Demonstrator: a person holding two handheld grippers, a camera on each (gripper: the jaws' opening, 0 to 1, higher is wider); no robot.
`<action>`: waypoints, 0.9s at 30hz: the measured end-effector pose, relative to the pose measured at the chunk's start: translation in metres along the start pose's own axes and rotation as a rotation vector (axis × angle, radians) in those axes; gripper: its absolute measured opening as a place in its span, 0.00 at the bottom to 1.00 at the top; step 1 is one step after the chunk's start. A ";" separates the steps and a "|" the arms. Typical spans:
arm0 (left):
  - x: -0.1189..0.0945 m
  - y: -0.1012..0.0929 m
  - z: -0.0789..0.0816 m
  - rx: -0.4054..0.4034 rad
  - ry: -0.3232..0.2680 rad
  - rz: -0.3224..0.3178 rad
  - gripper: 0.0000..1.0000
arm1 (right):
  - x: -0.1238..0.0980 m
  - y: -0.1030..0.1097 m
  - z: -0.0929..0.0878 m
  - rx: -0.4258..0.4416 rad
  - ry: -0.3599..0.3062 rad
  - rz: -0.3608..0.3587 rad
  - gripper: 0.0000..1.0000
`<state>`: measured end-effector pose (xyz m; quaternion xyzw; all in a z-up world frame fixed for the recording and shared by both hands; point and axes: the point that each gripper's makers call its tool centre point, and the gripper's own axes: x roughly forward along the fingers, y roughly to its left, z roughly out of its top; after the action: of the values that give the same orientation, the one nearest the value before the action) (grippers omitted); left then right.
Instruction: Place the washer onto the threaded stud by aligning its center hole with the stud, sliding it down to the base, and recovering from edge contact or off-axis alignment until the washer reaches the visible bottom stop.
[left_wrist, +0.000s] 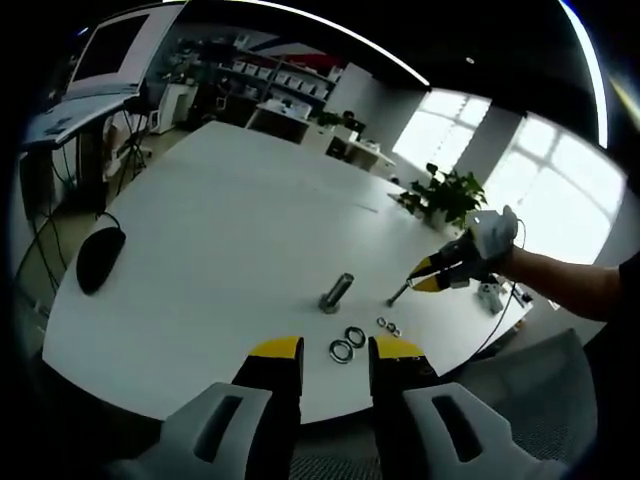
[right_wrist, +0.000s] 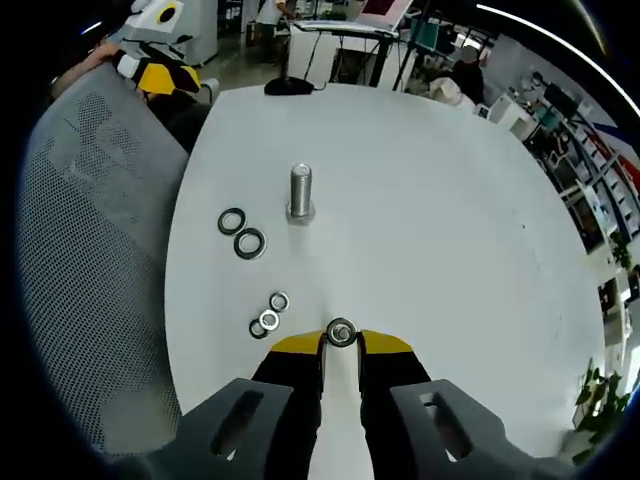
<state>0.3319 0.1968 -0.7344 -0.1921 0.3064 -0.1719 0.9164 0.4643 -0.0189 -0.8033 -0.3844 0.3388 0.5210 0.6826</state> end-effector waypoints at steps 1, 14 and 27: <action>0.000 0.000 0.000 -0.001 -0.002 0.002 0.24 | 0.000 0.000 0.000 -0.003 0.002 0.001 0.14; 0.000 0.001 -0.001 0.003 0.005 0.005 0.24 | 0.015 0.001 -0.009 0.004 0.030 0.024 0.14; 0.000 0.002 -0.002 0.002 0.011 0.008 0.24 | 0.034 0.003 -0.021 0.011 0.074 0.055 0.14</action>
<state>0.3316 0.1980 -0.7367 -0.1890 0.3120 -0.1693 0.9156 0.4682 -0.0218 -0.8435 -0.3901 0.3771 0.5233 0.6570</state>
